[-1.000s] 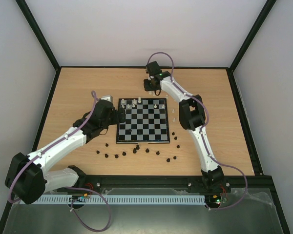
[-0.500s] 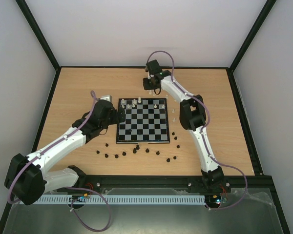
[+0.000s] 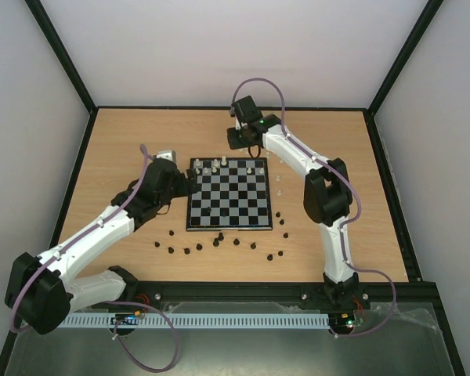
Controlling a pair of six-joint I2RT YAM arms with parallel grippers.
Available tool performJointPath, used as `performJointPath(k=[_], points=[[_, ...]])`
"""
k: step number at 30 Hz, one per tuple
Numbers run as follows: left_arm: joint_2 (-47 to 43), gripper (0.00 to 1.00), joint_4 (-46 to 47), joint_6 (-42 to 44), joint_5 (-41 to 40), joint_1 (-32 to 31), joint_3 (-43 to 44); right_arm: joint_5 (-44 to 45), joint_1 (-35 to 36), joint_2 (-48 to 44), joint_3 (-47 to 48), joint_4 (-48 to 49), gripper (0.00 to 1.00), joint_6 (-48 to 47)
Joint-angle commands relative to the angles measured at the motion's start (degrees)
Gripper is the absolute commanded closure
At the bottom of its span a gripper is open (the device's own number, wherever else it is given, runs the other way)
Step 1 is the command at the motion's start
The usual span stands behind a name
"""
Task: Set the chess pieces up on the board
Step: Place the chess piece on the chessboard.
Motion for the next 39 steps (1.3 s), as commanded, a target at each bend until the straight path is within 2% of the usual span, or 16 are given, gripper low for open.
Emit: performJointPath(k=[1,10,29,39], points=[[-0.92,0.01,-0.76,0.11,-0.74,0.87,1.73,2.24,1.88,-4.05,-8.12,0.04,0.93,1.30],[0.56,0.01,-0.42,0.41,-0.62,0.88,2.34,1.11,3.11,-5.78,-14.87,1.73,0.93,2.82],[0.93,0.01,-0.06,0.38,-0.45,0.92,2.13,1.80,3.29,1.38,-7.67,0.48,0.92,2.65],[1.02,0.01,0.18,0.30,-0.53,0.97,1.67,2.44,3.30,2.83,-7.43,1.57,0.89,2.83]])
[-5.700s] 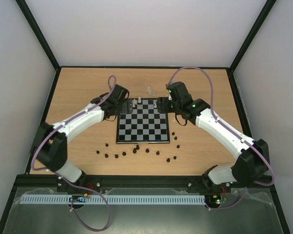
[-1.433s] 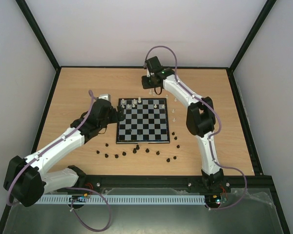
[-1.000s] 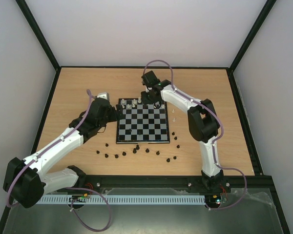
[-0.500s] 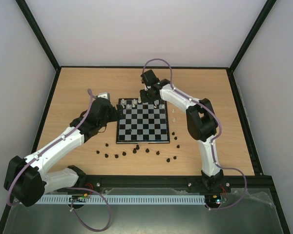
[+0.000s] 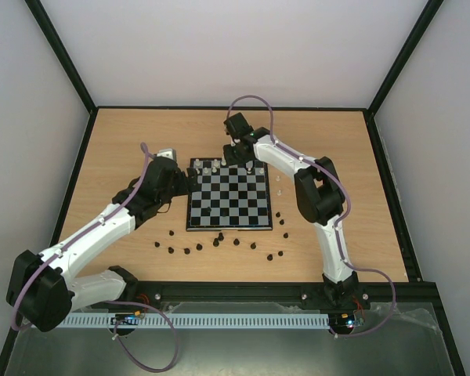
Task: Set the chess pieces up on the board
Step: Place the chess piece on the chessboard.
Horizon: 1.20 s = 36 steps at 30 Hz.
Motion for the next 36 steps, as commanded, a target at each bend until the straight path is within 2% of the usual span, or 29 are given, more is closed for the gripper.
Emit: performJointPath(k=[1,11,17,28,36], points=[[0.23,0.00,0.18,0.36,-0.53,0.46,0.69,0.91,0.39,1.95,1.90,-0.83,0.89,0.51],[0.46,0.00,0.36,0.40,-0.54,0.47,0.61,1.58,0.39,3.59,3.11,-0.90,0.89,0.34],[0.74,0.01,0.45,0.44,-0.54,0.51,0.58,1.81,0.39,3.99,3.61,-0.93,0.85,0.43],[0.59,0.01,0.36,0.46,-0.70,0.56,0.54,1.97,0.39,1.87,3.21,-1.50,0.70,0.40],[0.23,0.01,0.09,0.37,-0.84,0.63,0.75,4.01,-0.55,-3.26,3.50,-2.65,0.50,0.70]])
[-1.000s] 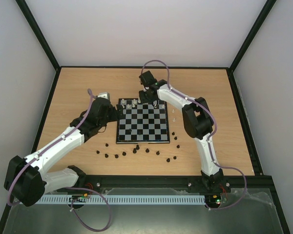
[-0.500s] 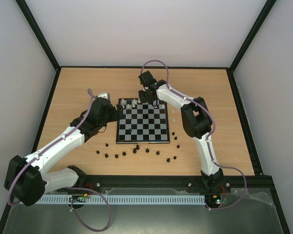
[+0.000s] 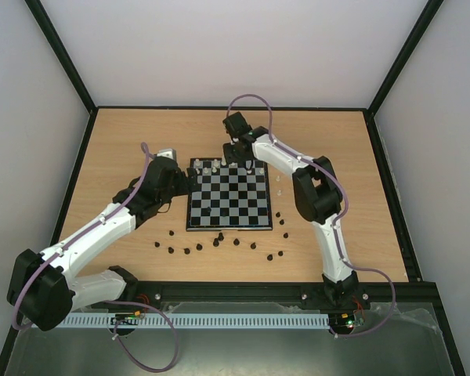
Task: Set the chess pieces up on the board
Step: Place the chess piece on the chessboard, then pick up the chess piece at the center of the board.
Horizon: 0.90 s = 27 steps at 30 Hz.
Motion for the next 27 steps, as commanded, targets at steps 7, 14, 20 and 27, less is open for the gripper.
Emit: performJointPath(k=[7,14,20,27], points=[[-1.20,0.00,0.03,0.43,0.01,0.38,0.61,-0.83,-5.31,-7.94,4.28,-3.83,0.34,1.57],[-2.24,0.00,-0.08,-0.17,0.09,0.33,0.75,-2.41,-8.88,-4.81,9.66,-5.69,0.01,1.37],[-2.14,0.00,-0.39,-0.11,0.06,0.33,1.06,-4.13,-9.52,3.79,21.02,-9.95,0.00,0.08],[-2.29,0.01,-0.37,0.04,0.10,0.34,1.15,-4.67,-9.46,8.72,24.03,-9.92,0.22,-0.78]])
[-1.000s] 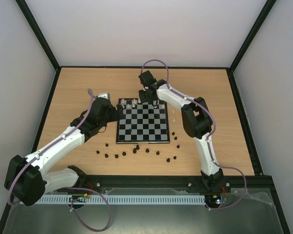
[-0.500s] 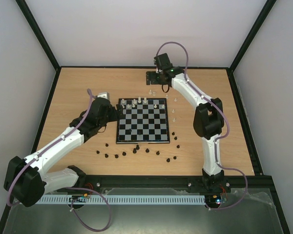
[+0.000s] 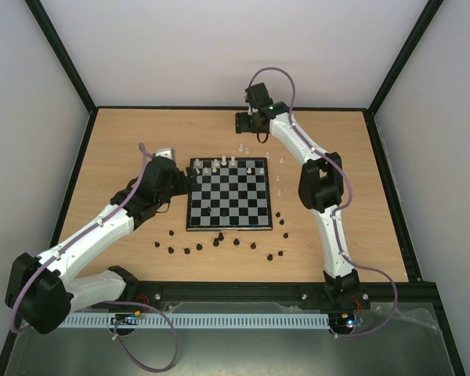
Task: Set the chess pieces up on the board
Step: Pick up the chess piece at the center of the board.
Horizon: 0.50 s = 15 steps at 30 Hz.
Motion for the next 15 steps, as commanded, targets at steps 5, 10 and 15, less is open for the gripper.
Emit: performJointPath(k=[5,10,15], points=[[-0.24,0.01,-0.01,0.08,0.21,0.33,1.17,-3.94,0.60,4.02,1.84,-3.74,0.37,-1.45],[0.05,0.01,0.09,0.24,0.19,0.33,1.24,-4.67,1.56,5.93,2.41,-3.66,0.49,-2.66],[0.03,0.00,0.01,0.23,-0.04,0.38,1.14,-3.01,2.43,7.10,2.50,-4.11,0.54,-3.14]])
